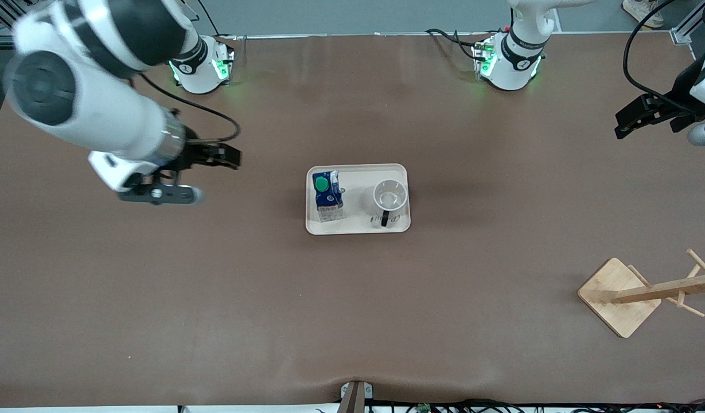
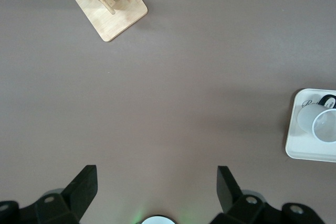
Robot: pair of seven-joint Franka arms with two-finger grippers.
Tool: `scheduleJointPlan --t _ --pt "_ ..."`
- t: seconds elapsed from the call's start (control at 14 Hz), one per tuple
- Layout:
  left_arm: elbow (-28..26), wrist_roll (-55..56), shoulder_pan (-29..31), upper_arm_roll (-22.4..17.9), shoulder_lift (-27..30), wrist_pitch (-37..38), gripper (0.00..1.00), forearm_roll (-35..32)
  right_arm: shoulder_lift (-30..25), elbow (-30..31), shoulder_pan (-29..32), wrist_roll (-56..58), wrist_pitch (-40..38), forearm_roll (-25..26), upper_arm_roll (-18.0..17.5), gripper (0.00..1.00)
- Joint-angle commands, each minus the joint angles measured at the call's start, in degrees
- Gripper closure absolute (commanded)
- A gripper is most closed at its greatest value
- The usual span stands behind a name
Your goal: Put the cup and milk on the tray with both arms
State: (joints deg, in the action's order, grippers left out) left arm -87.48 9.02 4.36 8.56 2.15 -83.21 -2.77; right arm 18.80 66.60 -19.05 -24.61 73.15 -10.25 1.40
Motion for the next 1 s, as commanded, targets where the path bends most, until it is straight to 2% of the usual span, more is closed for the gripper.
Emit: scheduleJointPlan --t 0.0,0.14,0.36,0.43,0.64,0.93 --pt "0.55 0.12 0.21 -0.04 0.75 0.59 0.00 0.74 -5.51 2.13 3.66 0.44 -4.15 3.11 -1.05 0.00" --pt "0.55 -0.50 0.30 -0.21 0.75 0.59 0.00 0.66 -9.73 5.19 4.19 1.14 -3.98 7.60 -1.05 0.00" --pt "0.55 0.29 0.30 -0.56 0.75 0.59 0.00 0.74 -19.47 16.77 9.45 2.01 2.32 8.05 -0.70 0.00" --pt "0.64 0.29 0.30 -0.57 0.66 0.59 0.00 0.74 -21.33 19.25 11.12 5.59 3.13 8.05 -0.70 0.00" --pt "1.43 0.21 0.21 -0.48 0.31 0.50 0.00 1.01 -22.14 19.54 17.63 15.79 3.40 7.70 -0.70 0.00" --pt "1.08 -0.50 0.30 -0.56 0.14 0.59 0.00 0.74 -23.98 19.36 23.62 20.39 5.49 7.44 -0.34 0.00"
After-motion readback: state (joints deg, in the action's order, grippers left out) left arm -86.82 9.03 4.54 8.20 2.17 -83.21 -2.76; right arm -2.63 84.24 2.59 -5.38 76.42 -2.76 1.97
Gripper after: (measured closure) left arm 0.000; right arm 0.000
